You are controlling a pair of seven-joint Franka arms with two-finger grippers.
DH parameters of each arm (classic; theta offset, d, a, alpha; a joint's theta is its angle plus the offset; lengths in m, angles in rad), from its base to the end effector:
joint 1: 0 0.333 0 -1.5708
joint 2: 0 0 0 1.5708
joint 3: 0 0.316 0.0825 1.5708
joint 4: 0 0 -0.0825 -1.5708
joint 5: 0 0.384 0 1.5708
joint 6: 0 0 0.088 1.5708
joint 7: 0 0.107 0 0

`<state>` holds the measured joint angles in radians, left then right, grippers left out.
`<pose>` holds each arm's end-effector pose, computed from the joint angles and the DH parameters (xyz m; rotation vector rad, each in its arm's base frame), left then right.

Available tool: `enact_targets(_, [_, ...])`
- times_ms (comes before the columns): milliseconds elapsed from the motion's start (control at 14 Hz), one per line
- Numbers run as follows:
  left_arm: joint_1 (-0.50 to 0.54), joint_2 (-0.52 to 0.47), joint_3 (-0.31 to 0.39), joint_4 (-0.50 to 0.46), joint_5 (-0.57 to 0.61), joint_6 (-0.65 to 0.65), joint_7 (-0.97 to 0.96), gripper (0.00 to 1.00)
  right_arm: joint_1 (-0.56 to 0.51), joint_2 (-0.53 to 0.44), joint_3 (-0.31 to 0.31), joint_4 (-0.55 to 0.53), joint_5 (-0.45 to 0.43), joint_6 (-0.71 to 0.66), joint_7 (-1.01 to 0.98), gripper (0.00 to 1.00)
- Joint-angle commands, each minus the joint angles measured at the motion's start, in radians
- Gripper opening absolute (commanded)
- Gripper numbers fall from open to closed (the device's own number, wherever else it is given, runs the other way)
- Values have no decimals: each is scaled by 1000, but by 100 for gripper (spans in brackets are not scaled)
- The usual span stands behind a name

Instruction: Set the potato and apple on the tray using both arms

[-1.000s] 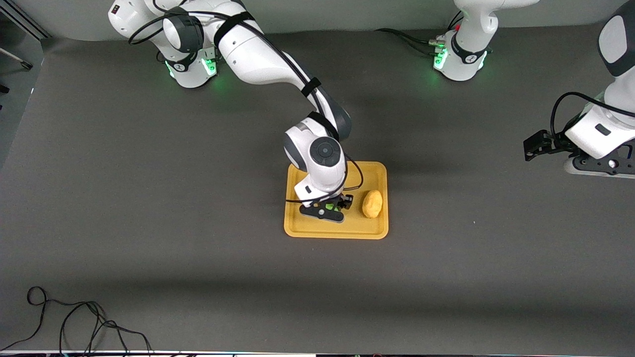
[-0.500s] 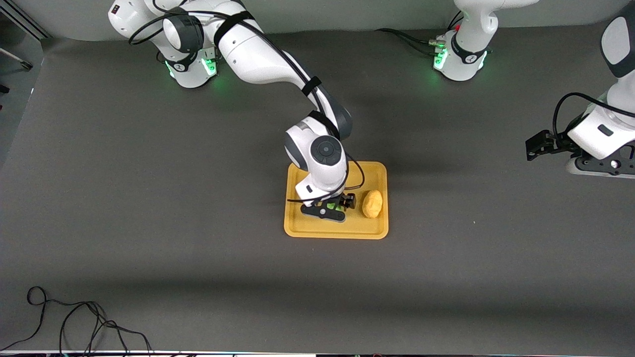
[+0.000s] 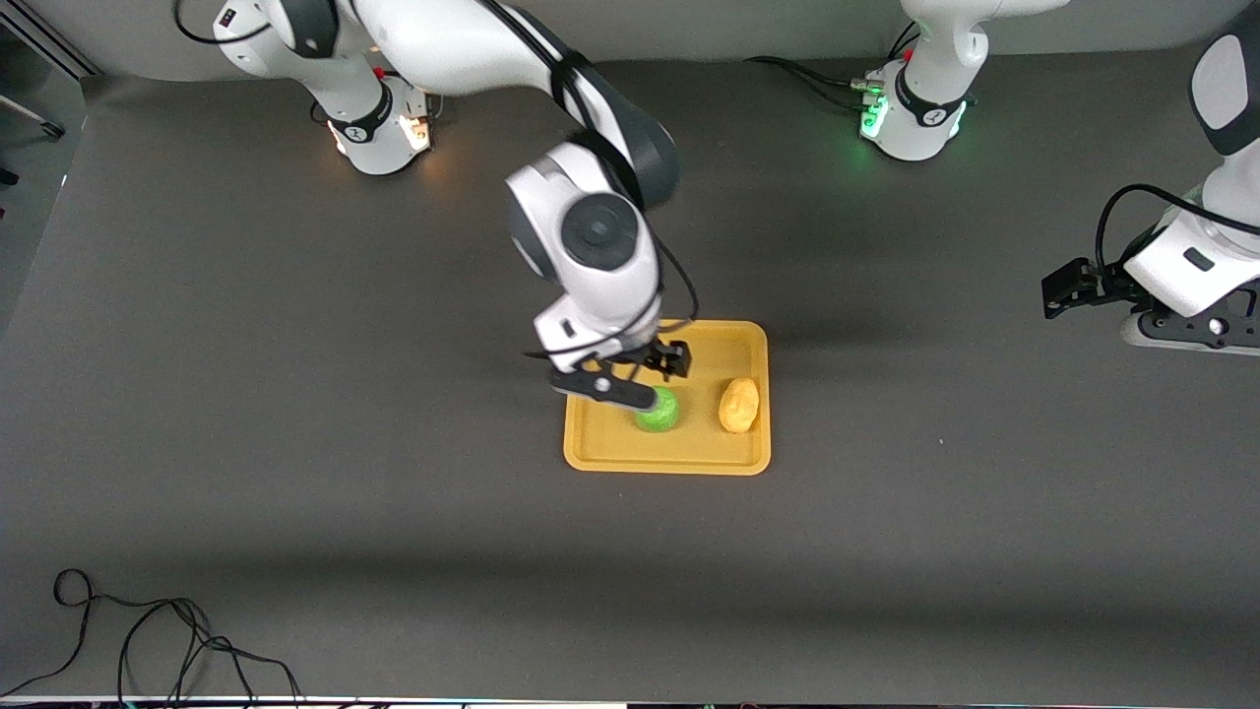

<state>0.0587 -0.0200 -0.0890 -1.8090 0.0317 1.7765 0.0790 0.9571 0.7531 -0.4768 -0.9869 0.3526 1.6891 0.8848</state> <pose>0.5554 -0.0144 0.5399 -3.1038 0.1801 0.0208 0.5765 0.4787 0.4453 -3.0679 0.5052 0.0167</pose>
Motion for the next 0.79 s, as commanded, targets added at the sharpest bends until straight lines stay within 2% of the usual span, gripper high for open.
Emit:
enact_targets(0, [7,-5,-8,3,13,-14,13,100,-17,-154,-58,-80,-13,-129,-90,100])
enact_targets(286, [7,-5,-8,3,13,-14,13,100,-17,-365,-189,-271,-61,-199,-375,100])
enact_targets(429, [7,-5,-8,5,13,-14,13,100,-24,-449,-223,-346,-137,-215,-499,100])
enact_targets(571, [7,-5,-8,3,13,-14,15,100,-113,-544,-182,-416,-188,-213,-546,100])
enact_targets(714, [7,-5,-8,5,13,-22,15,100,-252,-622,-85,-479,-237,-209,-619,100])
